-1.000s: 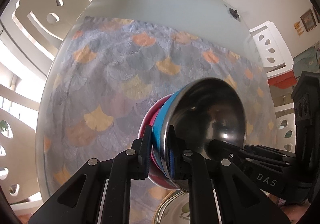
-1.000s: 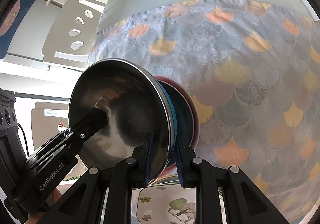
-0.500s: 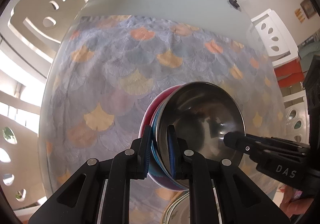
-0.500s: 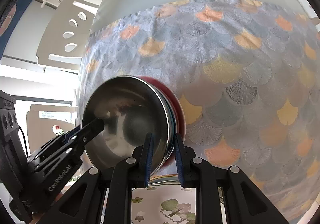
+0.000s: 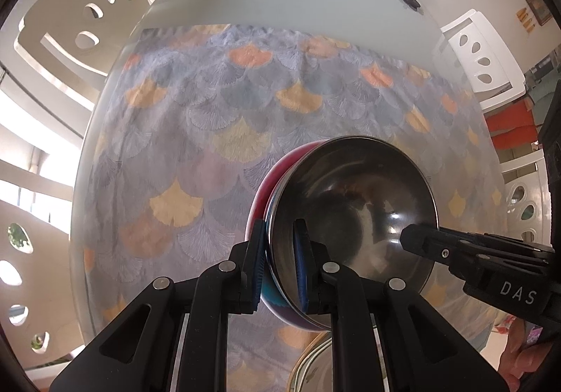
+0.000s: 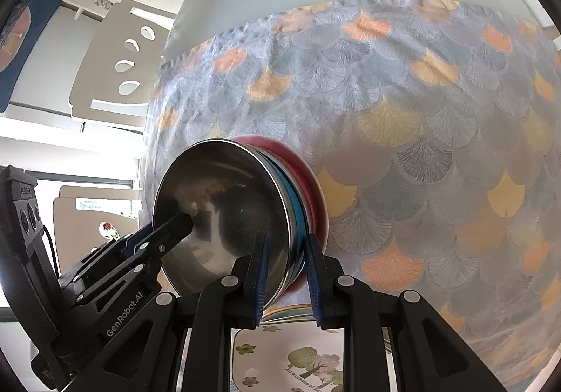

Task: Organize plates and bowls
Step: 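Open both grippers and release the rim of the nested bowls, then close both grippers on the rim of the nested bowl stack, then lift the nested bowl stack with both grippers and carry it over the plate stack, then lower the bowl stack onto the hexagonal plate stack and open both grippers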

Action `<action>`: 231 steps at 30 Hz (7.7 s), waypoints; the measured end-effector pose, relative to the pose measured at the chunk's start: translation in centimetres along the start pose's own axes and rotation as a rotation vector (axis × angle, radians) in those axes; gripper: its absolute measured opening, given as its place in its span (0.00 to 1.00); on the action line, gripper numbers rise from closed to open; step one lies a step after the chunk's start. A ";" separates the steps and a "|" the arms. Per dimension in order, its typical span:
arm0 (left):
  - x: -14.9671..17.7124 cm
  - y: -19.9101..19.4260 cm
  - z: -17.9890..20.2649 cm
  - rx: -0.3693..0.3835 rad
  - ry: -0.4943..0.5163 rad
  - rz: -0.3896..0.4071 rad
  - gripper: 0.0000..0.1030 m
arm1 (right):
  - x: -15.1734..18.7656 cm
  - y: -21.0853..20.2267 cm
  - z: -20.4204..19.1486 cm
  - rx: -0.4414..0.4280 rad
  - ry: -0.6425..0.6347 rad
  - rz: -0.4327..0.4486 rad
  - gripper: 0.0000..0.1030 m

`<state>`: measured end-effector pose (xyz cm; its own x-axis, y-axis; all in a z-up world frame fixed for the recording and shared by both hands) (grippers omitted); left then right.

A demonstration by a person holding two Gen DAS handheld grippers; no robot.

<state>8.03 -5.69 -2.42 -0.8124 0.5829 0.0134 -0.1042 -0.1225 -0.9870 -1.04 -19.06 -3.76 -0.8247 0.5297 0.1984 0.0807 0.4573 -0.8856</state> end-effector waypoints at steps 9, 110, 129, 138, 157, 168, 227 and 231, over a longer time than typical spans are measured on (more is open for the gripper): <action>0.1 -0.2 -0.4 0.025 -0.036 -0.019 0.12 | 0.0 0.1 -0.3 0.015 -0.005 -0.017 0.19; 4.4 -1.0 -3.2 0.142 -0.326 0.048 0.33 | -1.3 2.7 -1.8 -0.062 -0.109 -0.078 0.35; 8.8 -3.4 -1.0 0.140 -0.386 0.096 0.33 | 2.6 -0.1 -1.7 -0.079 -0.186 -0.073 0.35; 11.1 -3.8 0.9 0.175 -0.376 0.062 0.33 | 4.7 -1.6 -0.2 -0.100 -0.175 -0.074 0.35; 15.8 0.5 4.6 0.199 -0.330 -0.082 0.32 | 9.8 0.3 5.5 -0.112 -0.103 -0.177 0.35; 17.0 1.7 5.0 0.218 -0.326 -0.119 0.32 | 11.3 1.0 6.2 -0.069 -0.115 -0.223 0.35; 26.6 -1.5 6.1 -0.042 -0.229 0.082 0.84 | 24.9 -1.1 3.6 0.274 -0.435 0.178 1.00; 26.3 -0.5 7.5 -0.124 -0.217 0.064 0.85 | 25.3 -0.9 5.9 0.307 -0.408 0.183 1.00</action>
<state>-17.62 3.68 -0.34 -0.9206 0.3895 -0.0290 0.0119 -0.0464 -0.9989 -25.30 -10.30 -0.41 -0.9678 0.2328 -0.0957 0.1265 0.1213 -0.9845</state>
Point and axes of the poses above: each gripper's, at about its wrist camera, not at the fingertips, and y roughly the way its jaws point, z to its right, x to its underside, the point moved 2 cm from there along y, roughly the way its jaws point, and after that the axes turned 15 degrees about -z, right-handed, at the moved point
